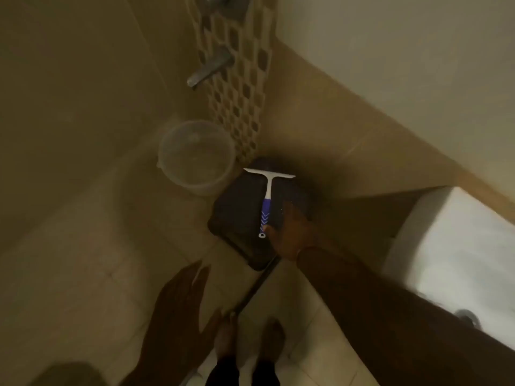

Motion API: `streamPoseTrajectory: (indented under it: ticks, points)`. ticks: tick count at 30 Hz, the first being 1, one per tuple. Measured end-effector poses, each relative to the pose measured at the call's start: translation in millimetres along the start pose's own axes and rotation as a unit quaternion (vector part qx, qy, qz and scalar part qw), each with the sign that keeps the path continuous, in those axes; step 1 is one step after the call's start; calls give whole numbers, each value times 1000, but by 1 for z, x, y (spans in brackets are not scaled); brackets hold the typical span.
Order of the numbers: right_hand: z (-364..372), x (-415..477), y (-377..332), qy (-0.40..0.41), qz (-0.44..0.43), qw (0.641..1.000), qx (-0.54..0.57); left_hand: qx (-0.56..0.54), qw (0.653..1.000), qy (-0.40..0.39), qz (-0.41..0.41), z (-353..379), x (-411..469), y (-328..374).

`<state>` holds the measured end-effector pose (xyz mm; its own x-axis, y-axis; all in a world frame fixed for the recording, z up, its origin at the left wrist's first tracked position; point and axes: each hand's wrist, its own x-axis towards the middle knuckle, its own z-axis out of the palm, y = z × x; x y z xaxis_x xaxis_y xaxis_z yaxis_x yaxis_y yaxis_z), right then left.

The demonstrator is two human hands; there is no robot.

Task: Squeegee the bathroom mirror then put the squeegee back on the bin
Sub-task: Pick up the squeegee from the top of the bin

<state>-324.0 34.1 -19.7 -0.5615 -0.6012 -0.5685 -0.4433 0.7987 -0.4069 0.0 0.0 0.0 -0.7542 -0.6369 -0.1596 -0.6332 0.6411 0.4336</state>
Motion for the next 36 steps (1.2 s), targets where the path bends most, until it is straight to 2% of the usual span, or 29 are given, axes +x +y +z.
streamPoseTrajectory:
  ticks: [9,13,17,23,27,33,36]
  points:
    - [76,109,22,3,103,993,60,8,1000,16,-7,61,58,-28]
    - [95,131,24,7,105,991,77,26,998,37,32,74,95,-26]
    - [108,140,23,33,113,990,78,57,997,17,51,77,135,-19]
    - [111,148,22,58,109,992,21,99,992,7,80,84,175,-16]
    - [113,156,20,45,100,994,-3,127,987,22,96,88,193,-15]
    - [118,161,15,68,119,988,65,141,986,34,88,94,205,-13]
    - [114,154,16,76,142,972,174,139,985,42,96,96,203,-12]
